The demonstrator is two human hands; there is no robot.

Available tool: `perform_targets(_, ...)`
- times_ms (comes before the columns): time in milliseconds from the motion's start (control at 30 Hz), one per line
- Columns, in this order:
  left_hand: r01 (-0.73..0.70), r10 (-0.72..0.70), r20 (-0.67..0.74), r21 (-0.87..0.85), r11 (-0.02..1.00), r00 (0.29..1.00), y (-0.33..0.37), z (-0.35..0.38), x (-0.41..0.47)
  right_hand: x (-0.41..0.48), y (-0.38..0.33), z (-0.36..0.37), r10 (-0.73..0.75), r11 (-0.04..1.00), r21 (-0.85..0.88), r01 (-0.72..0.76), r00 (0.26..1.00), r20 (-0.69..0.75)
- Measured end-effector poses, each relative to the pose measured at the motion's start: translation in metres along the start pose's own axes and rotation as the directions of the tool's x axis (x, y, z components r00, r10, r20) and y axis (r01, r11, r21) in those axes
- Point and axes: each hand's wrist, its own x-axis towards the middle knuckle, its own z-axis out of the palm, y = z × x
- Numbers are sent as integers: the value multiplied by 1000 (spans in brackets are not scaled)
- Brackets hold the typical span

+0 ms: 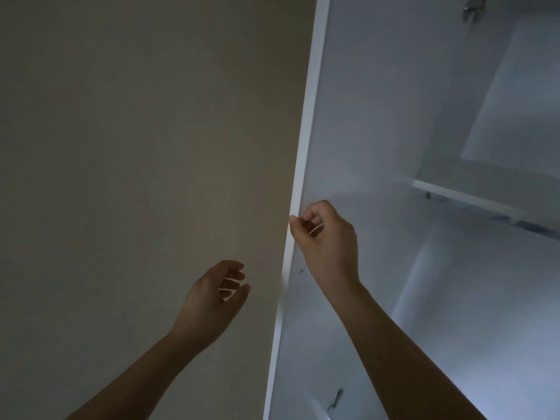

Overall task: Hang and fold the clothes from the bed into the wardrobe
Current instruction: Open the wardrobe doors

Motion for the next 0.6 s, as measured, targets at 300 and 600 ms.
perform_targets(300, 52, -51, -78, 11, 999, 996, -10, -10, -8, 4, 5, 21, -72, 992, 107, 68, 997, 32)
perform_targets(600, -49, 50, 12, -79, 996, 999, 6, 9, -8, -20, 20, -13, -6, 998, 70, -1, 994, 106)
